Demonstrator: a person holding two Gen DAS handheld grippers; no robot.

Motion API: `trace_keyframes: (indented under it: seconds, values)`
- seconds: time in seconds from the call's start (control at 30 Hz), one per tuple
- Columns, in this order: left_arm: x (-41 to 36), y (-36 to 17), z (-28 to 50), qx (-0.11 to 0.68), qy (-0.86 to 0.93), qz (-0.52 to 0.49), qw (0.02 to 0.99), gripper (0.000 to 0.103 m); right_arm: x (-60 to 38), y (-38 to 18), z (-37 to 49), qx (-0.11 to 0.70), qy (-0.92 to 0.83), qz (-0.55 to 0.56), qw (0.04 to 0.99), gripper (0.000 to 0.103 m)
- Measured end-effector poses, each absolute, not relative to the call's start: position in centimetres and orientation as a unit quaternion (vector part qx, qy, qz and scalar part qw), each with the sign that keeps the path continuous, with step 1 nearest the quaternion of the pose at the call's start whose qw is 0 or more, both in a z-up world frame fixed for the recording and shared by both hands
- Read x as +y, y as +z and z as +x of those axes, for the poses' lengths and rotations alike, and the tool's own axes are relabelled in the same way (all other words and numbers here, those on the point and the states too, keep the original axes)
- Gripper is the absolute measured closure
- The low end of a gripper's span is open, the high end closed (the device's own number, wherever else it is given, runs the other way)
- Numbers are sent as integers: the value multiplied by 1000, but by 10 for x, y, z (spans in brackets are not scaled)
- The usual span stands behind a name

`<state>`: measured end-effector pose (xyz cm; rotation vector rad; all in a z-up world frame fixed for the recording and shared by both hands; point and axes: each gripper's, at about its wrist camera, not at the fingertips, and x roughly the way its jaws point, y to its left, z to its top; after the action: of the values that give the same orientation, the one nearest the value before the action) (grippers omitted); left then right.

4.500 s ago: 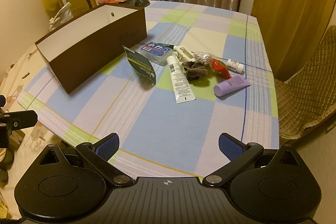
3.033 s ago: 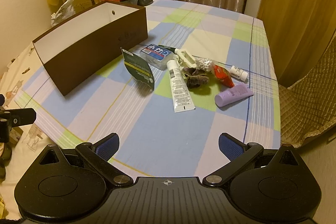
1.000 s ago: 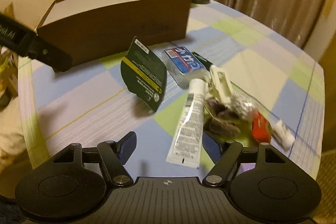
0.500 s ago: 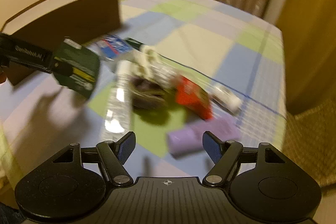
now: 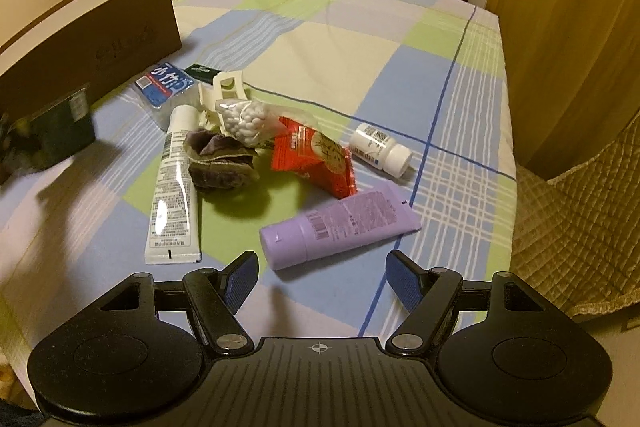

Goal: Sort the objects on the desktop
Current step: 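Grasp the green carded jar with the left gripper, then lift the green card with the left gripper while the right gripper grasps the lavender tube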

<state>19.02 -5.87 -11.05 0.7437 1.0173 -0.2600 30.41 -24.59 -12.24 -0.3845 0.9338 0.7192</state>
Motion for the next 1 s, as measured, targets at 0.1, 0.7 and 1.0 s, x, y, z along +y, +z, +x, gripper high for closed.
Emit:
trace_keyframes:
  seconds: [0.1,0.7,1.0]
  values:
    - [-65,-114,174,488,-165,339,787,83,-247,-122,306,442,336,-171,814,29]
    - [-21,-132,233,518,-95,110,843,64,-260,-118,320,476,319,-124,811,29]
    - [-16,-147,246,523,-107,84,842,75,-269,-117,331,508,309,-60,802,29]
